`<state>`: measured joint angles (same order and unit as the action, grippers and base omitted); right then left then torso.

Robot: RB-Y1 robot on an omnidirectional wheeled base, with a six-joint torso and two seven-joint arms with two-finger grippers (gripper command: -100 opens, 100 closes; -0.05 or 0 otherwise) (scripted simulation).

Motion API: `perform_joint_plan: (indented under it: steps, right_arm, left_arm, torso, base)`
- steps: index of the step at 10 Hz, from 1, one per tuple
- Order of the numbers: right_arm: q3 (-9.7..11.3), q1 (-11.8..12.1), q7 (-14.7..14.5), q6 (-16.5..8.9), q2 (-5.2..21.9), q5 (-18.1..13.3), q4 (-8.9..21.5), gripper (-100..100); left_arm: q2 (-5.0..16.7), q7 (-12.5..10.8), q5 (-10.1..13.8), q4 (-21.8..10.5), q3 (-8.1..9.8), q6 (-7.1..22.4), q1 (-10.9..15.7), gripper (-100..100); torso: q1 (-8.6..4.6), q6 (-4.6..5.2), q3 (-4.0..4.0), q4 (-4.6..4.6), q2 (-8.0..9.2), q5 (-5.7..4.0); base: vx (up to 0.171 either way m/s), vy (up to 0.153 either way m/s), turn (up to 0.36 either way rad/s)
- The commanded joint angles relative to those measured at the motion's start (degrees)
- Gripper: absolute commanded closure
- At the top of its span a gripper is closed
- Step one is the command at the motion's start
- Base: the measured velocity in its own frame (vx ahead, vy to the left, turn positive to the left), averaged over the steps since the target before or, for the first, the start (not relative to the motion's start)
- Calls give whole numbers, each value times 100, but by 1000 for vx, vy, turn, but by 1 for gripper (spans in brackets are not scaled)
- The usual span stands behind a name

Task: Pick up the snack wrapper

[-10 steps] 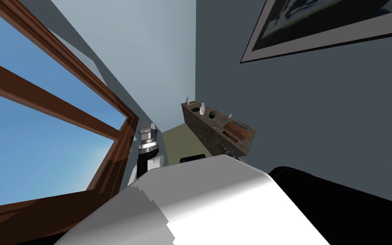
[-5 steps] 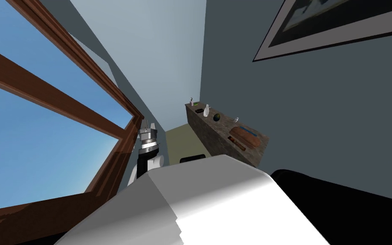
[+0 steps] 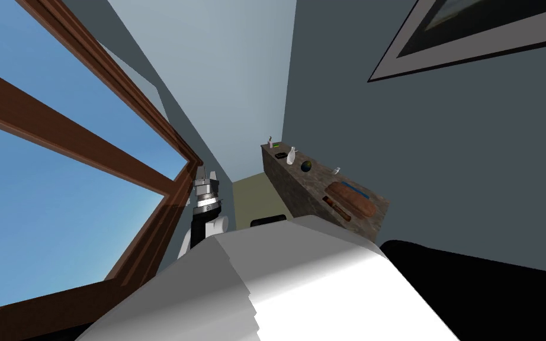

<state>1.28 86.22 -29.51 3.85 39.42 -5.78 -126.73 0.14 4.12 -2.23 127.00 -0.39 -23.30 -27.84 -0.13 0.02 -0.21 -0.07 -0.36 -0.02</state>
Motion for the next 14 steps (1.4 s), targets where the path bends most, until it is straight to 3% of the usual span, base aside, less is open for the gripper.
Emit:
perform_joint_plan:
  steps: [1, 2, 5, 7, 10, 12, 14]
  right_arm:
    - [-14, 277, -91, -142, 78, -16, -35, -100]
    - [-71, 437, -224, -281, 262, -27, 56, -100]
    - [-128, 901, -347, -416, 443, -37, 150, -100]
    - [-242, 1323, -563, -664, 754, -56, 333, -100]
    - [-299, 1700, -654, -775, 956, -64, 420, -100]
    - [-409, 2082, -805, -968, 1269, -78, 576, -100]
    - [-461, 2266, -866, -1046, 1415, -85, 639, -100]
  left_arm:
    - [0, 0, 0, 0, 0, 0, 0, 0]
    - [0, 0, 0, 0, 0, 0, 0, 0]
    - [0, 0, 0, 0, 0, 0, 0, 0]
    - [0, 0, 0, 0, 0, 0, 0, 0]
    - [0, 0, 0, 0, 0, 0, -1, 0]
    - [0, 0, 0, 0, 0, 0, 0, 0]
    - [0, 0, 0, 0, 1, 0, -1, 0]
  torso:
    - [0, 0, 0, 0, 0, 0]
    - [5, 2, 0, 0, 1, 0]
    - [4, 0, 0, 0, 0, 0]
    - [7, 1, -2, 0, -3, 1]
    - [3, 1, -7, -3, -11, 0]
    - [9, 1, -1, 0, -1, 1]
    - [3, 3, -8, -3, -12, -1]
  base:
    - [90, -36, 104]
    - [110, -34, 151]
    - [86, -37, 105]
    - [126, -56, 157]
    - [101, -48, 79]
    - [112, -53, 126]
    - [116, -49, 52]
